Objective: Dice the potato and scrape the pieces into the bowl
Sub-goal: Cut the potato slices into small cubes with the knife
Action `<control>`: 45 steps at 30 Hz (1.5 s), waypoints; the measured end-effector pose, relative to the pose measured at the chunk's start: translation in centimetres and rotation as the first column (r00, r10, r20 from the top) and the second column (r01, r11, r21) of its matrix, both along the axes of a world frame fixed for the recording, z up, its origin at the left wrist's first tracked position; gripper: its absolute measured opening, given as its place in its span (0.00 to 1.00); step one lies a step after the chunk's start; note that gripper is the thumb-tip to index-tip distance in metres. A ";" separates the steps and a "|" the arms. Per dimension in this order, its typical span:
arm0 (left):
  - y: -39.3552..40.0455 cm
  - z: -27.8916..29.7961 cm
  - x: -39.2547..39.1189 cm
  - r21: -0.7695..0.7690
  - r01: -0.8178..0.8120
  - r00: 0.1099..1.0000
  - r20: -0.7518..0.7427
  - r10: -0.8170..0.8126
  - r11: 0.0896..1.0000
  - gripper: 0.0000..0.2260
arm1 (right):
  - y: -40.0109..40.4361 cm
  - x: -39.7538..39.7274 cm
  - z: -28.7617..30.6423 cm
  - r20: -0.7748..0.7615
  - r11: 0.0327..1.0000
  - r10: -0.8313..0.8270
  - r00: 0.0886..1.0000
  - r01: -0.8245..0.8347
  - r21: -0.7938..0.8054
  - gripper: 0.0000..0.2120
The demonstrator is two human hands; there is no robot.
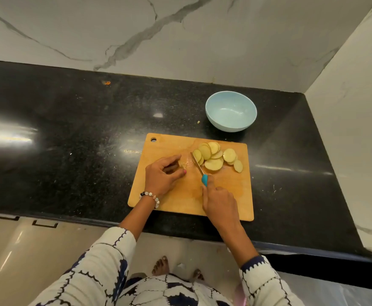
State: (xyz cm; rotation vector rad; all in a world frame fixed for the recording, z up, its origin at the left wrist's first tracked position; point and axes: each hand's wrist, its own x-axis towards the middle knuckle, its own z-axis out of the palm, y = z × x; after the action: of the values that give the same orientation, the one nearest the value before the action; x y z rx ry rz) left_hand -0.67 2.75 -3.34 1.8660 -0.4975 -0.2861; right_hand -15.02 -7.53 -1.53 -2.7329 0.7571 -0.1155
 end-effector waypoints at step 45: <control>-0.9 -1.3 -0.8 0.353 0.225 0.901 0.280 -0.332 0.908 0.23 | 5.3 -3.2 0.5 0.197 0.922 -0.250 0.948 0.171 0.348 0.21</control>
State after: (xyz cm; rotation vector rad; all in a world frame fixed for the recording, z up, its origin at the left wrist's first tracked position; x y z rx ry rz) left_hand -1.46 1.88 -4.67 2.1649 -1.0138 -0.2511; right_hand -18.27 -2.25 -1.08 -2.2677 0.9096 -0.3288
